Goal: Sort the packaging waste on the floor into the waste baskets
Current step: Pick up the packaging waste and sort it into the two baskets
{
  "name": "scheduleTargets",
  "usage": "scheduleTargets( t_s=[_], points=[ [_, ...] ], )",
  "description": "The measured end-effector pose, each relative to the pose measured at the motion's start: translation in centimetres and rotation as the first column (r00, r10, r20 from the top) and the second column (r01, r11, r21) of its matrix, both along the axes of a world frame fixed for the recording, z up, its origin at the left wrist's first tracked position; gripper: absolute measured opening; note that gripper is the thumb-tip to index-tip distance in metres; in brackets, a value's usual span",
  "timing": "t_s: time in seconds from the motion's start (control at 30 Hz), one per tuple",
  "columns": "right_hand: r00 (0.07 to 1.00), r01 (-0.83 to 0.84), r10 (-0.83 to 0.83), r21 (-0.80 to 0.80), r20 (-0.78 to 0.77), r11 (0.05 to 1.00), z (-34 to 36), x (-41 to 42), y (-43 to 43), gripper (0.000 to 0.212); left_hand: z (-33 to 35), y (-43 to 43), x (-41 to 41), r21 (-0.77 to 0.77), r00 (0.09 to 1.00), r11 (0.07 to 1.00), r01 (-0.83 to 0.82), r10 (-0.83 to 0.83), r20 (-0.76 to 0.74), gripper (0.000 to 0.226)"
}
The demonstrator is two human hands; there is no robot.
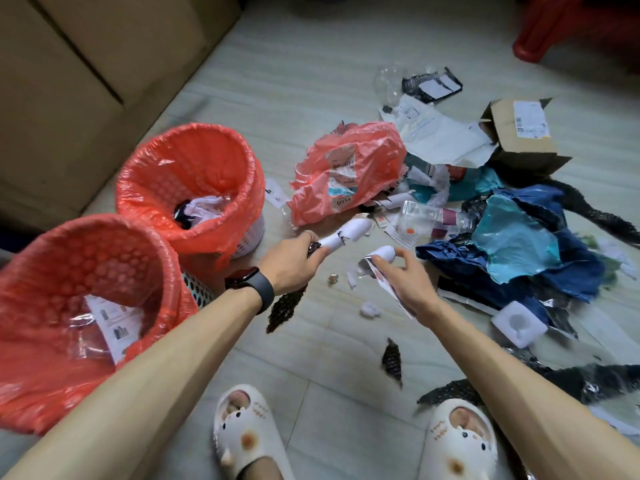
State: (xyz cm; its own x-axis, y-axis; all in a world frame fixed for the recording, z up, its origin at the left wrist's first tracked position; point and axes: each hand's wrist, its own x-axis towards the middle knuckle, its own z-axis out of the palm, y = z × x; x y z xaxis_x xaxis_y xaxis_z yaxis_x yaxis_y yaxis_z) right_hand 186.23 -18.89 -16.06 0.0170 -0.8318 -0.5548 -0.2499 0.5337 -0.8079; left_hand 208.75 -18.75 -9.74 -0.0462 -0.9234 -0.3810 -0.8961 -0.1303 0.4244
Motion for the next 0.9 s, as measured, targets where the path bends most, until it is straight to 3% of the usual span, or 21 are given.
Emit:
scheduleTargets(
  t_s=[0.1, 0.23, 0.4, 0.53, 0.67, 0.9],
  points=[
    [0.998, 0.013, -0.015, 0.033, 0.06, 0.999, 3.8, 0.9, -0.2, 0.06, 3.4, 1.9, 2.1, -0.07, 0.994, 0.992, -0.103, 0.1, -0.044, 0.032],
    [0.994, -0.067, 0.071, -0.043, 0.08, 0.997, 8.6, 2.0, -0.2, 0.029, 7.2, 5.0, 5.1, -0.167, 0.965, 0.956, -0.242, 0.22, -0.143, 0.033],
    [0.984, -0.128, 0.149, -0.199, 0.095, 0.972, 13.6, 7.6, 0.1, 0.023, 12.1, 10.3, 9.7, -0.264, 0.904, 0.87, -0.416, 0.366, -0.221, 0.025],
    [0.889, -0.453, 0.393, -0.325, -0.237, 0.83, 16.2, 14.5, 0.8, 0.037, 14.3, 15.4, 15.2, -0.271, 0.823, 0.778, -0.567, 0.528, -0.208, 0.024],
    [0.756, -0.65, 0.5, -0.4, -0.421, 0.646, 18.4, 22.1, 3.4, 0.031, 14.2, 20.5, 20.1, -0.232, 0.702, 0.663, -0.712, 0.684, -0.2, 0.019],
    [0.716, -0.698, 0.58, -0.388, -0.39, 0.601, 15.6, 32.0, 7.8, 0.024, 11.6, 24.3, 24.0, -0.103, 0.564, 0.554, -0.826, 0.807, -0.175, 0.032]
  ],
)
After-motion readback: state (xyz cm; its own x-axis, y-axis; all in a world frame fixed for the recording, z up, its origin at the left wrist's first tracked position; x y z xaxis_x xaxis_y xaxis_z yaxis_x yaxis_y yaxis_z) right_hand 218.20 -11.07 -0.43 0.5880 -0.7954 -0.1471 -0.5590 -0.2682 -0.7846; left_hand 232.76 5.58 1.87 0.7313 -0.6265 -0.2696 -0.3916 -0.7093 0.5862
